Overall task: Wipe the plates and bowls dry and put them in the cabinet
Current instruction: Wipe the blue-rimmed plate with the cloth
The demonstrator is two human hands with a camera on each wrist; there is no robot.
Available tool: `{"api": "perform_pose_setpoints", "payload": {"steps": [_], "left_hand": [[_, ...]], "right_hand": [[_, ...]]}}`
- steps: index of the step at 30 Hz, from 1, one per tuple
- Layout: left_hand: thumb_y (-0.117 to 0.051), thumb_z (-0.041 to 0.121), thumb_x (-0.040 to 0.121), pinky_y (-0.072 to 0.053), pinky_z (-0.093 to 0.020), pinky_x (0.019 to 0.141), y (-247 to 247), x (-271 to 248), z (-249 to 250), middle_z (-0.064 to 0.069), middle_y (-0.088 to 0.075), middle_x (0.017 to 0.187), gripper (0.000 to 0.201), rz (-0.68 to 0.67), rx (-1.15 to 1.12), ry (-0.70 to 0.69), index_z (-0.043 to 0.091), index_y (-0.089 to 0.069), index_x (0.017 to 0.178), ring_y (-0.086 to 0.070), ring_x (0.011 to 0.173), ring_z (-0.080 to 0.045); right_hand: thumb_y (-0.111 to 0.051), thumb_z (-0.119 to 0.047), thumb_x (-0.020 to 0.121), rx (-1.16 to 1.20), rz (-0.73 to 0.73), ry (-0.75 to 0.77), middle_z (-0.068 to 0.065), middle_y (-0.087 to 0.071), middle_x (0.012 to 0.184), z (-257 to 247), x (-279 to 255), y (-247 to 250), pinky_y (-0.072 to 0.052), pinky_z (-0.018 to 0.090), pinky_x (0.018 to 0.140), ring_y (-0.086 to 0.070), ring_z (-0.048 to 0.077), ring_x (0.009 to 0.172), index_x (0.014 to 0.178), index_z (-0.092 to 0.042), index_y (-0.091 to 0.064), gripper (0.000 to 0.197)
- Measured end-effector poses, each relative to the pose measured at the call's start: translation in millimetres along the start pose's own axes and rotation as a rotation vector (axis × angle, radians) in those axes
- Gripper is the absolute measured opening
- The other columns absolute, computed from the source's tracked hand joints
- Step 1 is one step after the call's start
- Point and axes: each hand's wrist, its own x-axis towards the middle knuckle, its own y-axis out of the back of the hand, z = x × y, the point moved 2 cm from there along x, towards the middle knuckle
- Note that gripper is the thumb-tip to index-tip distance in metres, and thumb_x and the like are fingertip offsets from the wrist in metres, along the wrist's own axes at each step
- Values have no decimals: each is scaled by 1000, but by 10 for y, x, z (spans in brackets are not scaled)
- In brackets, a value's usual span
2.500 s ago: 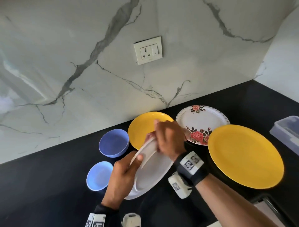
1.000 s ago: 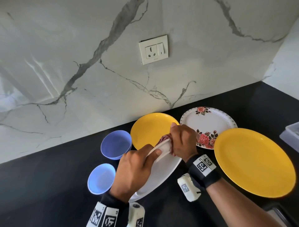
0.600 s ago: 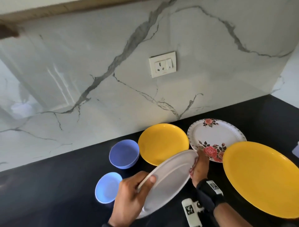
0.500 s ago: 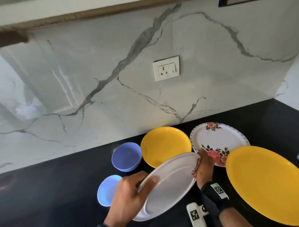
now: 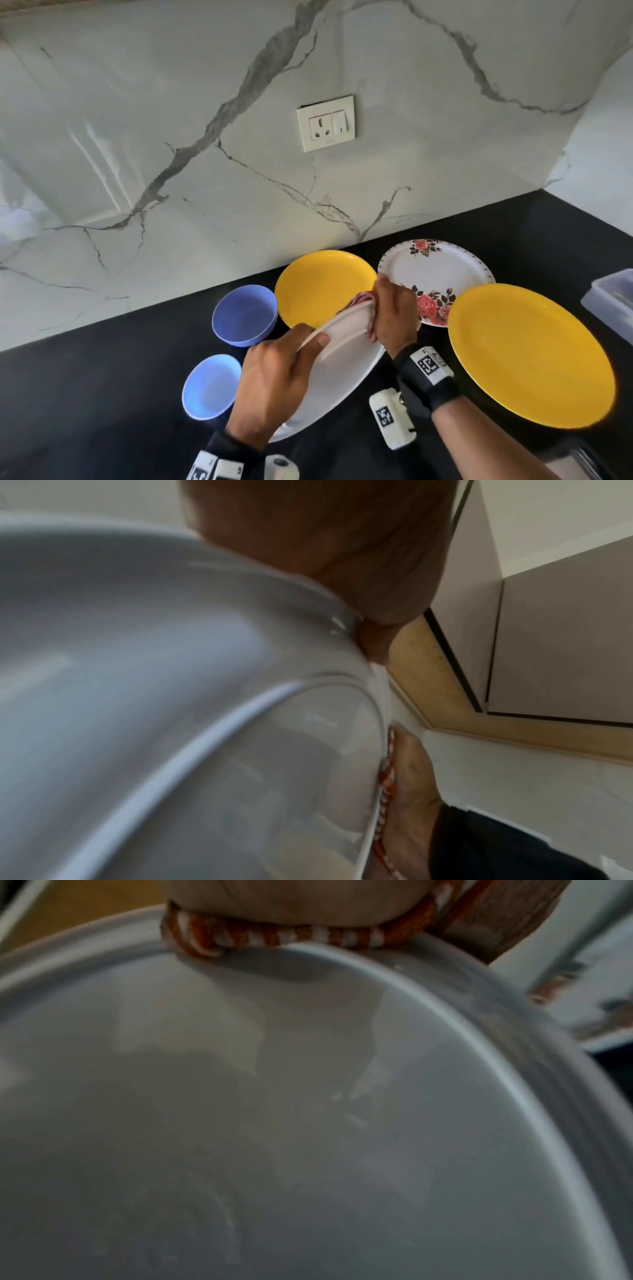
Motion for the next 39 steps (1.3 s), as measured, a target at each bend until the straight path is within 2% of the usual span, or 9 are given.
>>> {"api": "perform_pose_setpoints", "payload": {"steps": [4, 8, 14, 17, 20, 26, 31, 34, 39], "left_hand": [[-46, 59, 96, -34, -19, 51, 93, -288, -137, 15, -56, 62, 24, 71, -130, 91, 40, -58, 90, -49, 59, -13], [-51, 66, 87, -40, -23, 57, 139, -359, -149, 15, -62, 64, 26, 31, -324, 231, 45, -65, 80, -54, 61, -7], [-41, 84, 81, -52, -31, 69, 210, -63, -50, 14, -69, 78, 55, -264, -65, 165, 36, -67, 93, -64, 78, -13], [-49, 71, 94, -44, -38, 67, 89, 143, 97, 14, -62, 66, 43, -253, -99, 194, 32, -63, 82, -58, 78, -31], [-53, 49, 105, -30, -37, 62, -15, 198, 219, 2, -50, 61, 37, -193, -37, 162, 28, -50, 74, -40, 75, -41], [-42, 58, 98, -40, -43, 56, 12, -80, 58, -3, -51, 59, 54, 4, -116, 78, 12, -54, 73, -43, 61, -30], [-44, 54, 99, -29, -18, 52, 6, -416, -114, 16, -49, 57, 36, 147, -227, 183, 41, -42, 66, -39, 55, -8], [-49, 49, 97, -31, -12, 53, -20, -565, -151, 21, -49, 56, 33, 193, -332, 238, 40, -48, 66, -42, 54, -3], [-57, 66, 84, -47, -27, 63, 138, -497, -124, 15, -69, 73, 38, -14, -442, 313, 30, -69, 83, -62, 68, -7]], "right_hand": [[-47, -20, 107, 415, 169, -632, 2, -48, 74, 246, -210, -47, -45, 31, 72, -49, 14, 66, 72, -18, -46, 35], [-48, -16, 105, 492, 210, -667, -1, -45, 70, 394, -286, -106, -41, 35, 68, -46, 14, 63, 72, -22, -43, 33], [-37, -33, 103, 36, -103, -1, 13, -59, 46, -105, -16, -15, -44, 24, 46, -57, 25, 41, 58, -15, -71, 58], [-43, -28, 97, -199, -212, 398, 9, -50, 42, -386, 13, -56, -32, 25, 40, -46, 26, 34, 57, -7, -59, 47], [-44, -27, 98, -216, -168, 500, 6, -45, 40, -488, 16, -49, -27, 26, 40, -37, 23, 35, 49, -13, -48, 51], [-38, -34, 105, 40, -87, -155, 13, -47, 38, 51, 5, 5, -45, 35, 47, -49, 30, 38, 45, -13, -48, 65], [-45, -20, 100, 497, 69, -717, -3, -28, 37, 632, -347, -52, -24, 22, 33, -24, 13, 27, 49, -21, -31, 53], [-47, -21, 88, 460, 114, -752, -4, -24, 46, 700, -461, -88, -23, 32, 47, -21, 15, 41, 50, -26, -27, 44], [-38, -13, 106, 405, 7, -546, -2, -30, 35, 418, -272, 5, -26, 20, 32, -30, 13, 24, 52, -16, -32, 54]]}}
